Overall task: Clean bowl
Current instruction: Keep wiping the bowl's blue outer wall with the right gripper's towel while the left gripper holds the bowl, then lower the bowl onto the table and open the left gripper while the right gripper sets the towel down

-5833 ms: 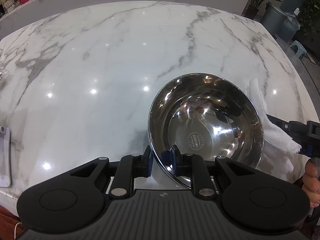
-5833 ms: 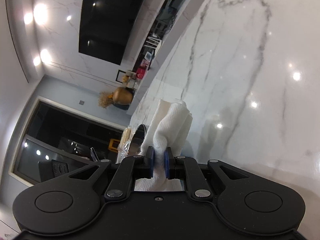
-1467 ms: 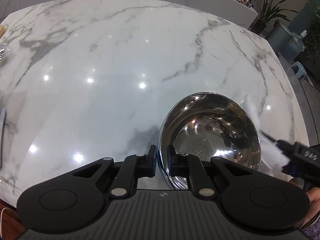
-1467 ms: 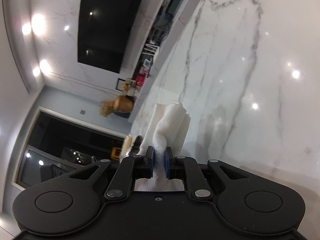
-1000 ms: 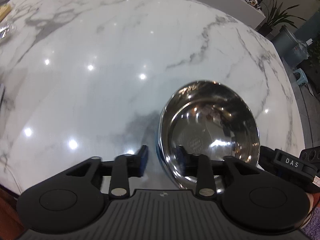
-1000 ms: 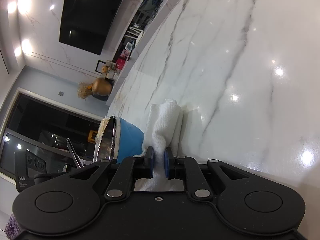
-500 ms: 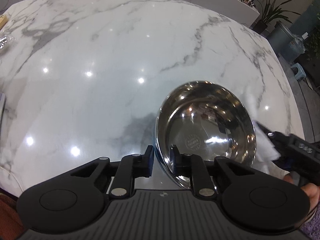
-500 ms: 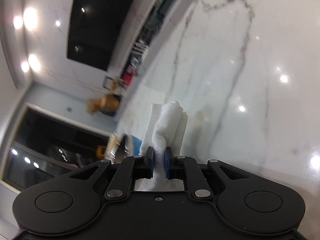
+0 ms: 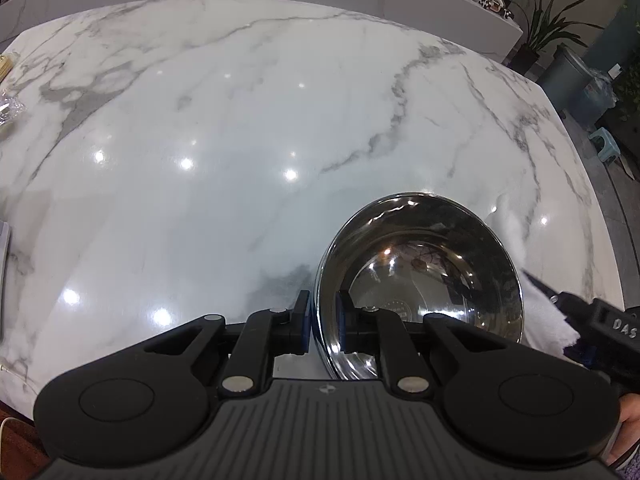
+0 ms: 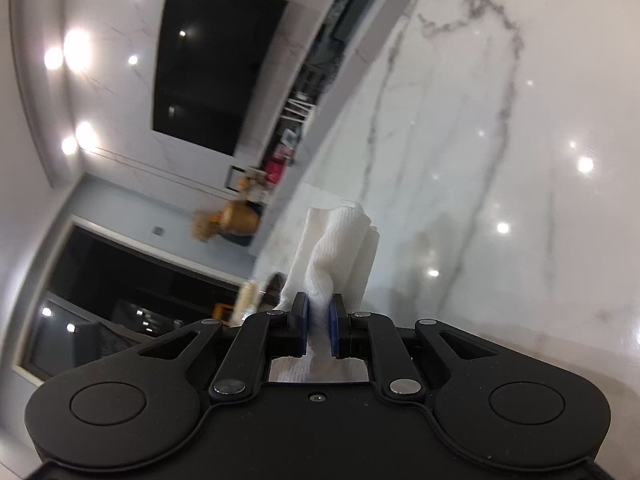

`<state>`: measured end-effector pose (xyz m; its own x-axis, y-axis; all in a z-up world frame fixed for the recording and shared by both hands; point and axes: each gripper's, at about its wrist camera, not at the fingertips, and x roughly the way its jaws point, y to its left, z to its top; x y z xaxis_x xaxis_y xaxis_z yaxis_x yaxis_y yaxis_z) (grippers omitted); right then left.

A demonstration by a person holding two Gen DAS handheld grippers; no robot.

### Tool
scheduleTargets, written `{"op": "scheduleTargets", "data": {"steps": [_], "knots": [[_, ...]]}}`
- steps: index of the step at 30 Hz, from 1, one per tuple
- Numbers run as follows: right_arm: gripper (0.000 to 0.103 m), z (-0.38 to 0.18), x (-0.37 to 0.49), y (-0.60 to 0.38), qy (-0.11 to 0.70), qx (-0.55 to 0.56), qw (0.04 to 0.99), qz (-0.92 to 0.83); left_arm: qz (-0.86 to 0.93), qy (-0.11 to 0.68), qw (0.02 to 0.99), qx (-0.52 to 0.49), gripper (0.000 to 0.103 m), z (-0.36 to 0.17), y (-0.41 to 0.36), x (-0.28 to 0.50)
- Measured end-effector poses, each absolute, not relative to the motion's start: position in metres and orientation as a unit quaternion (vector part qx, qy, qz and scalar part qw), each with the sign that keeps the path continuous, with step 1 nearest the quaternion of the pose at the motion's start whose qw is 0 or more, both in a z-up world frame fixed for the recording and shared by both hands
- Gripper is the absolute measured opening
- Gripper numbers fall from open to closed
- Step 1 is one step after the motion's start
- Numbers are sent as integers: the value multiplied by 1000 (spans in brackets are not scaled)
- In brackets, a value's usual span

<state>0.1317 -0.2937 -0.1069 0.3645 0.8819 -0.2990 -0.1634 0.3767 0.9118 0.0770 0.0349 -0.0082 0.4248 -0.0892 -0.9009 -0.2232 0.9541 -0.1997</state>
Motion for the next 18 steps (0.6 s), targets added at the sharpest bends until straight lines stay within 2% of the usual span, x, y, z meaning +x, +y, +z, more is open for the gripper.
{"op": "scheduleTargets", "data": {"steps": [8,13,15,18], "knots": [[10,-101,134,-264,456,364,727,362,40,532,833,-148,13,-9,37,76],[10,-98,130,-259,460,338,737,362,41,524,838,-149,31,-5,40,71],[10,-95,128,-261,449,341,748,350,45,518,841,-150,43,-1,42,68],[10,-89,125,-265,427,347,768,330,43,507,848,-152,49,7,44,62]]}}
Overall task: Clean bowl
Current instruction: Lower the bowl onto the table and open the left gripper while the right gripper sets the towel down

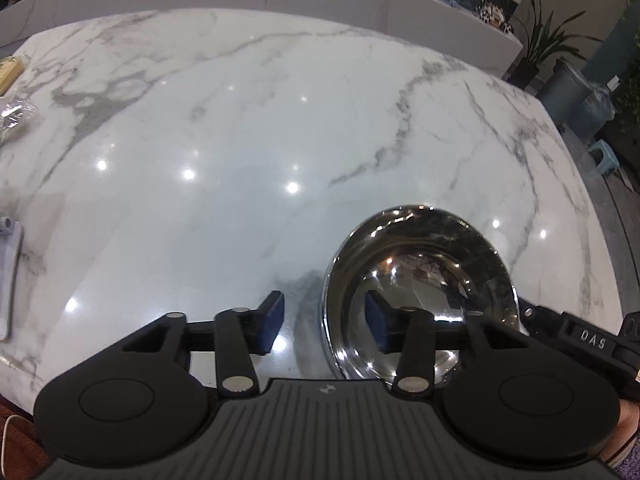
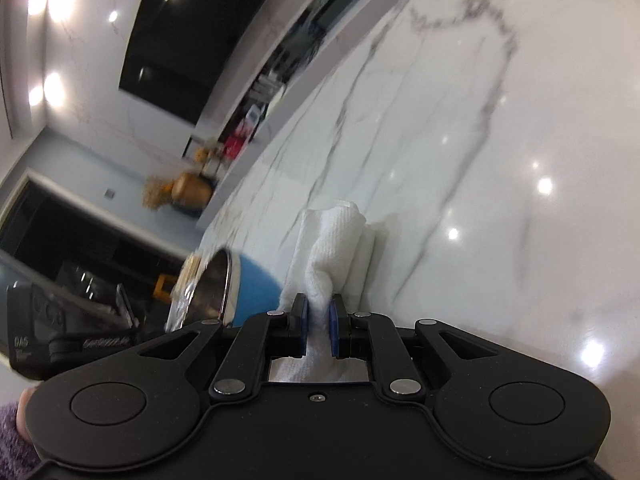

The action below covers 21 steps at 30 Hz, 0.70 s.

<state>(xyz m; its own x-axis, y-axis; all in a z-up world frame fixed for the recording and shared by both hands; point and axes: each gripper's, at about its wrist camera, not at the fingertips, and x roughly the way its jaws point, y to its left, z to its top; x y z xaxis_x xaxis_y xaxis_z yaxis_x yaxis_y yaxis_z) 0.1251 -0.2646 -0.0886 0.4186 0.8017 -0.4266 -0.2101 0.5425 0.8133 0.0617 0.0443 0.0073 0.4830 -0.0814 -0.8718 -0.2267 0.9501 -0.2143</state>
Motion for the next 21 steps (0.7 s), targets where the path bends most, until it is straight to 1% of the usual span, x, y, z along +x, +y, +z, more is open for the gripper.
{"op": "scheduleTargets", "data": {"steps": [2,3,6,7,14,17,21], "knots": [[10,-84,121,-273,405,345,788,310,40,496,854,-148,55,14,45,57],[10,-76,116,-275,388,323,811,294,38,491,858,-147,60,17,46,54],[10,-62,107,-270,374,258,848,272,36,482,863,-147,68,22,47,50],[10,-56,103,-264,374,225,860,264,36,480,864,-147,68,23,47,49],[10,-42,89,-239,393,88,889,216,31,454,878,-152,72,26,48,41],[10,-45,88,-231,401,50,892,204,27,444,883,-152,73,26,48,36],[10,-50,87,-235,407,36,891,200,17,423,892,-160,74,25,48,28]]}}
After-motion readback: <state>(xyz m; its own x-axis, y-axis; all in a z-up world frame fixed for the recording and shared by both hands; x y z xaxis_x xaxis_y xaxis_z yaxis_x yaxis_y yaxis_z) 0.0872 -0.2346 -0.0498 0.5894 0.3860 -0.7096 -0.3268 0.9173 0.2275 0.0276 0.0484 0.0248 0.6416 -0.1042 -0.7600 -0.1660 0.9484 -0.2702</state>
